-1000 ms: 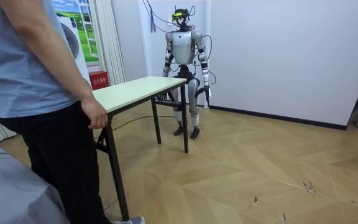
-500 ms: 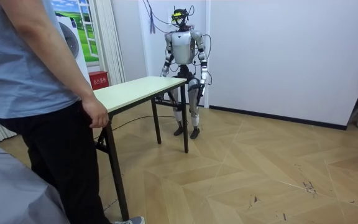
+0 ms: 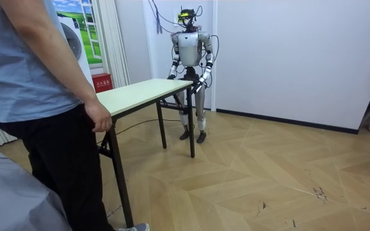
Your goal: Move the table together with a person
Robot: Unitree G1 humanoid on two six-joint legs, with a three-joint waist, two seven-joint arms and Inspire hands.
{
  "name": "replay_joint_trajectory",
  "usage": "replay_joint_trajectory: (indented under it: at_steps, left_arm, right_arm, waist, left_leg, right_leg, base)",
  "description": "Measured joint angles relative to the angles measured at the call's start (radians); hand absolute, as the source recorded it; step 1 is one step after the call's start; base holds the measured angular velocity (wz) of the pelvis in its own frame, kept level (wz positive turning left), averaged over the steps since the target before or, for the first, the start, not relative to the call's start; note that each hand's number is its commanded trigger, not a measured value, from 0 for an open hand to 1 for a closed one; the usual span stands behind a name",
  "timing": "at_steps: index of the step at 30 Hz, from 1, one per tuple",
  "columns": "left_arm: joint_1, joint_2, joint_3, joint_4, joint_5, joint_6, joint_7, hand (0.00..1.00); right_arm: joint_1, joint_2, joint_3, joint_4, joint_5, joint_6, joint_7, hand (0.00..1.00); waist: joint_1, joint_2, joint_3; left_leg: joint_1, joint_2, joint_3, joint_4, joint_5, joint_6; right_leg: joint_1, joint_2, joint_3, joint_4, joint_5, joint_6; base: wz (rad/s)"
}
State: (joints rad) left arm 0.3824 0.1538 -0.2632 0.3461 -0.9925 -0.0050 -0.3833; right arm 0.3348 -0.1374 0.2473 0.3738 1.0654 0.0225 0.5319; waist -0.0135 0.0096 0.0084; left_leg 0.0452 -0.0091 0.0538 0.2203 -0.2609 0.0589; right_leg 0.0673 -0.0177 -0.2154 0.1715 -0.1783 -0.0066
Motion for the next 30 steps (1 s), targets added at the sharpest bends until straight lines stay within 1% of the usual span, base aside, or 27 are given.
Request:
replay_joint_trajectory:
  at_steps: [2,4,6,11,13,16,17,20,22,25,27,28,30]
  left_arm:
    - [-0.004,0.0,-0.008,-0.03,-0.028,0.0,-0.015,0.0]
    - [-0.01,0.007,-0.027,-0.053,-0.057,0.001,-0.021,0.0]
    - [-0.018,0.014,-0.038,-0.054,-0.064,0.004,-0.021,0.0]
    - [-0.04,0.016,-0.037,-0.054,-0.073,0.019,-0.021,0.0]
    - [-0.062,0.018,-0.032,-0.054,-0.074,0.029,-0.021,0.0]
    - [-0.073,0.025,-0.024,-0.083,-0.076,0.037,-0.015,0.0]
    - [-0.078,0.028,-0.024,-0.083,-0.076,0.046,-0.013,0.0]
    - [-0.079,0.034,-0.024,-0.092,-0.078,0.05,0.0,0.0]
    - [-0.079,0.034,-0.025,-0.103,-0.098,0.052,0.021,0.0]
    - [-0.079,0.033,-0.026,-0.112,-0.119,0.052,0.045,0.0]
    - [-0.091,0.033,-0.023,-0.112,-0.183,0.052,0.07,0.0]
    - [-0.092,0.034,-0.023,-0.112,-0.202,0.053,0.074,0.0]
    - [-0.092,0.034,-0.022,-0.112,-0.277,0.053,0.078,0.0]
  right_arm:
    - [-0.013,-0.005,0.013,-0.013,0.009,0.001,0.012,0.0]
    - [-0.025,-0.012,0.019,-0.014,0.02,0.001,0.007,0.0]
    - [-0.03,-0.017,0.028,-0.014,0.021,0.001,0.004,0.0]
    - [-0.041,-0.021,0.045,-0.014,0.028,0.002,-0.007,0.0]
    - [-0.042,-0.021,0.042,-0.014,0.028,0.015,-0.008,0.0]
    - [-0.042,-0.023,0.042,-0.014,0.029,0.023,-0.008,0.0]
    - [-0.043,-0.025,0.042,-0.014,0.034,0.024,-0.008,0.0]
    - [-0.045,-0.027,0.043,-0.014,0.041,0.025,-0.008,0.0]
    - [-0.05,-0.027,0.044,-0.014,0.071,0.034,-0.009,0.0]
    - [-0.054,-0.028,0.044,-0.014,0.091,0.038,-0.009,0.0]
    - [-0.056,-0.029,0.044,-0.019,0.123,0.044,-0.016,0.0]
    - [-0.056,-0.029,0.045,-0.02,0.131,0.044,-0.017,0.0]
    - [-0.055,-0.03,0.046,-0.026,0.154,0.044,-0.029,0.0]
  waist:
    - [0.0,0.001,-0.0007]
    - [0.001,0.001,-0.0008]
    - [0.001,-0.002,0.0006]
    - [-0.002,-0.013,0.0061]
    - [-0.002,-0.019,0.0058]
    - [-0.003,-0.022,0.0049]
    - [-0.003,-0.021,0.0053]
    - [-0.006,-0.018,0.0059]
    - [-0.006,-0.015,0.0078]
    - [-0.006,-0.008,0.0113]
    - [-0.006,-0.002,0.0122]
    - [-0.006,-0.001,0.0126]
    - [-0.004,0.003,0.0147]
  left_leg:
    - [0.001,0.0,0.0,-0.001,0.0,0.0]
    - [0.003,-0.001,0.001,0.003,0.001,-0.001]
    - [0.006,-0.001,0.004,0.003,0.002,-0.001]
    - [0.016,0.0,0.016,0.001,0.002,-0.001]
    - [0.019,0.0,0.019,0.002,0.002,-0.001]
    - [0.019,0.001,0.022,0.002,0.002,-0.001]
    - [0.019,0.001,0.022,0.002,0.002,-0.001]
    - [0.02,0.001,0.023,0.002,0.002,-0.001]
    - [0.02,0.001,0.024,0.002,0.002,-0.001]
    - [0.019,0.001,0.025,0.001,0.002,-0.001]
    - [0.021,0.002,0.025,0.001,0.002,-0.001]
    - [0.022,0.002,0.025,0.001,0.002,-0.001]
    - [0.024,0.002,0.024,0.001,0.002,-0.001]
  right_leg:
    - [0.0,0.0,0.003,0.0,0.0,0.0]
    - [0.0,0.0,0.01,0.001,0.0,0.0]
    - [0.0,0.0,0.016,0.002,0.0,0.0]
    - [0.005,0.0,0.02,0.002,0.0,0.0]
    - [0.008,0.0,0.022,0.002,0.0,0.0]
    - [0.009,0.0,0.022,0.002,0.0,0.0]
    - [0.009,-0.001,0.021,0.002,0.0,0.0]
    - [0.009,0.0,0.021,0.002,0.0,0.0]
    - [0.009,0.0,0.022,0.002,0.0,0.0]
    - [0.006,0.0,0.023,0.003,0.0,0.0]
    - [0.005,0.001,0.027,0.004,0.0,0.0]
    - [0.005,0.001,0.029,0.004,0.0,0.0]
    - [0.004,0.001,0.032,0.005,0.0,0.0]
  base:
    - [0.0]
    - [-0.02]
    - [-0.07]
    - [-0.06]
    - [0.0]
    - [0.0]
    - [0.0]
    - [0.0]
    - [0.0]
    - [0.0]
    - [0.0]
    - [0.0]
    - [0.0]
